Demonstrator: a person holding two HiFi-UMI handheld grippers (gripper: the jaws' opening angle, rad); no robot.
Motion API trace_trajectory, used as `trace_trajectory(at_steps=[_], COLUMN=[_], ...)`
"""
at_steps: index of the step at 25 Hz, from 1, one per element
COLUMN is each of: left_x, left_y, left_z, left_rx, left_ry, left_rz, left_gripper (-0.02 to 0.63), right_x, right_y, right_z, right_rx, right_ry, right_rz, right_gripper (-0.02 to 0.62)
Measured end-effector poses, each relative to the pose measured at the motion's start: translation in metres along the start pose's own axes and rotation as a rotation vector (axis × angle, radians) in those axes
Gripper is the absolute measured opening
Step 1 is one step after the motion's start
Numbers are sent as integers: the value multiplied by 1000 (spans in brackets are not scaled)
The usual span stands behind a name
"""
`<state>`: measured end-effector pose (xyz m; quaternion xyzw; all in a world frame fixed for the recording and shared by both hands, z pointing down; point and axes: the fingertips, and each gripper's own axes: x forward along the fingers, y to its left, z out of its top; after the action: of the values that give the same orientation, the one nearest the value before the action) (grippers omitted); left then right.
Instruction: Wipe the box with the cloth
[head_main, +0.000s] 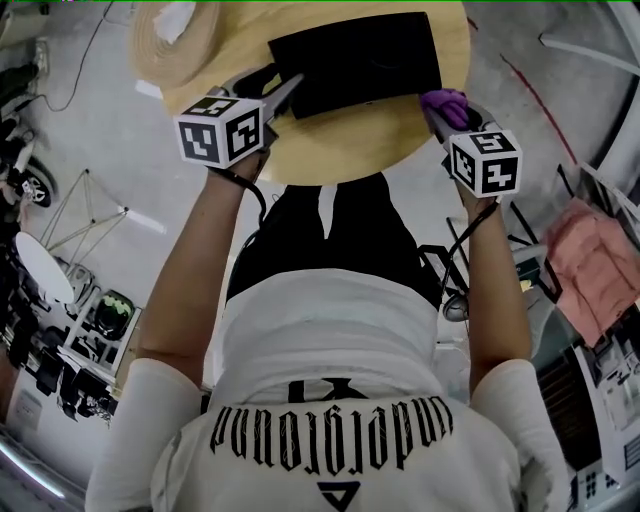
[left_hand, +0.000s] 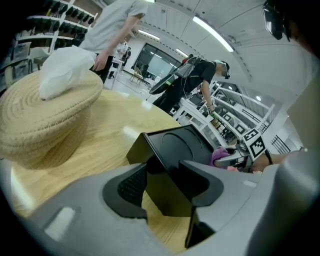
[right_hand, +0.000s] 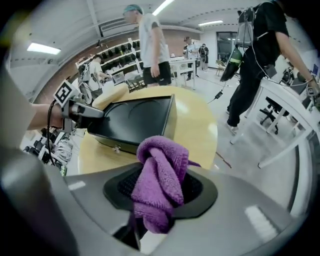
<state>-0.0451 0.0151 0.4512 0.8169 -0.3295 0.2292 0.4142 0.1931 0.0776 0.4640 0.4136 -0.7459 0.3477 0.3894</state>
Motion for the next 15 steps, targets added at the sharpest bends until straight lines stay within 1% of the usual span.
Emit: trace_trajectory(at_steps=[1,3,5,8,10,12,15], left_x=[0,1,3,3,2,2,2], left_y=[0,1,1,1,1,1,1], left_z=[0,0,-1,-2,-1,-1,-1], left_rx=[-1,-1,-1,0,1,1,-1], left_ry=[1,3,3,6,7,9,17], left_rz=[1,1,1,3,4,2,0], left_gripper=[213,213,213,213,213,213,215], right_x=[3,11,23,39,45,45,40], right_y=[-3,5,29,74,91,91,72], right_z=[-1,-3,-3,1,3,2,-1], right_rx=[1,-10,-37,-107,-144,-151,-164], right_ry=[6,18,29,45,51,54,69], right_rz=[-3,13,56,129,154,163,154], right_gripper=[156,155,155,155,156,156,156])
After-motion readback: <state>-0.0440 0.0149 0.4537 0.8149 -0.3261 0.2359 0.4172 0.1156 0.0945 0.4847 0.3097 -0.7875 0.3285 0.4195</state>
